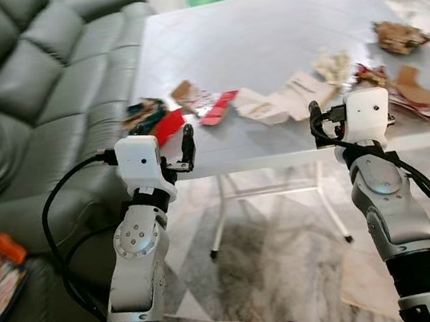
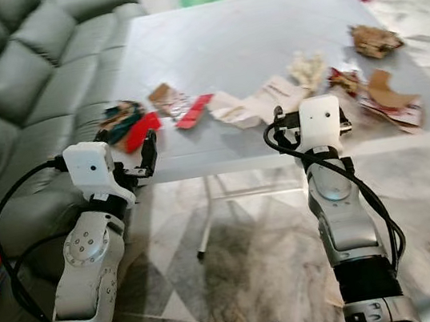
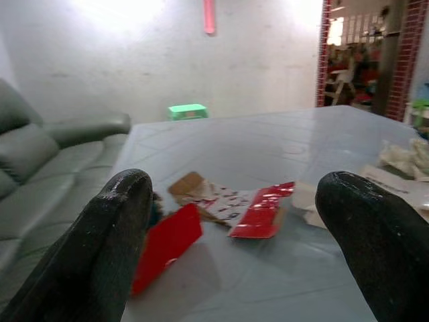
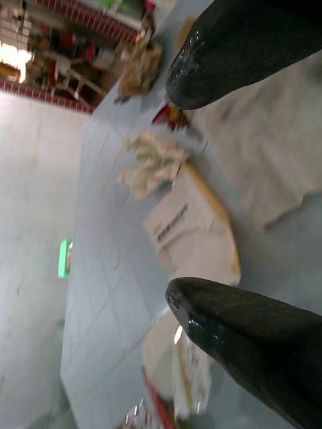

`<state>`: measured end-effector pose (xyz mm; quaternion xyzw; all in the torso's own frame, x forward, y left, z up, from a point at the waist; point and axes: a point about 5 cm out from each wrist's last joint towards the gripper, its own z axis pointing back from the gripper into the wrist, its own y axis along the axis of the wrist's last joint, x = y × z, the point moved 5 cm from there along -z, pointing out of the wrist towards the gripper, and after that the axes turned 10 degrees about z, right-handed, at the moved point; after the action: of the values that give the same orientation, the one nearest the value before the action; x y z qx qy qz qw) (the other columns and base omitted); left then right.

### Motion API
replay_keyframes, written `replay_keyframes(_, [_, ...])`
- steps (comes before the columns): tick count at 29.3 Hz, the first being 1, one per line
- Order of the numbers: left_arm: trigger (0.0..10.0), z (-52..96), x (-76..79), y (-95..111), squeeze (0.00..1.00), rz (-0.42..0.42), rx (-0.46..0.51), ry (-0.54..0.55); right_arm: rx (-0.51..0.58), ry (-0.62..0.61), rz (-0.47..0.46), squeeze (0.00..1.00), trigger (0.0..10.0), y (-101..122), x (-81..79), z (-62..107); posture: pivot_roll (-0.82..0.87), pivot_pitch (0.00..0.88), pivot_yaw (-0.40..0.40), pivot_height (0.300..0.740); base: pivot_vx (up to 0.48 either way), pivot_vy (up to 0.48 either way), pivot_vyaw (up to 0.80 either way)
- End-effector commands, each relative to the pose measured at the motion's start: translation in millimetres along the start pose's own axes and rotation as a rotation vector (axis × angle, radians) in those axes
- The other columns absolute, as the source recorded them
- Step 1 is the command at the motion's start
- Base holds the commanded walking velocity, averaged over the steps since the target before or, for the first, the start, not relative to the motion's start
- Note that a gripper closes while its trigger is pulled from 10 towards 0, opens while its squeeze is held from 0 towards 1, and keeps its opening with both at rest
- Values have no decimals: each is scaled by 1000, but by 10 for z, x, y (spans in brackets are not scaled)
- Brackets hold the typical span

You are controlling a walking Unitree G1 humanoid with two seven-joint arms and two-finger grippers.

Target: Picking trash to rubbish bin

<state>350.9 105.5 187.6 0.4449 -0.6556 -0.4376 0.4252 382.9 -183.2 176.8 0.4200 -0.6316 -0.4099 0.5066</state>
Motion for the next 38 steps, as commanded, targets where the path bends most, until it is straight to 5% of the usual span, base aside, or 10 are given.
replay_keyframes(1, [10000, 38, -87, -29, 0, -15, -9, 33, -23, -12, -35, 0, 10000, -30, 12, 49, -31, 104, 49, 740, 0, 0, -744])
replay_keyframes(3, [10000, 210, -243, -144, 0, -30, -54, 105, -33, 10, -50, 0, 10000, -74, -43, 189, -38, 102, 54, 740, 0, 0, -694])
replay_keyframes(7, [10000, 571, -289, -266, 0, -50, -110, 121, -53, 50, -55, 0, 10000, -169, -150, 493, -30, 90, 49, 740, 0, 0, -162])
replay_keyframes(12, [10000, 691, -285, -132, 0, -89, -92, 104, -55, 72, -31, 0, 10000, -180, -121, 774, -38, 82, 42, 740, 0, 0, 0])
replay_keyframes(18, [10000, 554, -138, -113, 0, -51, -80, 41, -49, 74, -31, 0, 10000, -138, -141, 689, -46, 76, 46, 740, 127, -63, -260])
replay_keyframes(29, [10000, 591, -153, -135, 0, -43, -97, 46, -55, 94, -38, 0, 10000, -134, -207, 682, -41, 85, 47, 740, 51, -420, 0])
replay_keyframes(38, [10000, 612, -163, -136, 0, -20, -96, 50, -44, 106, -37, 0, 10000, -107, -270, 670, -30, 82, 47, 740, 0, 0, 0])
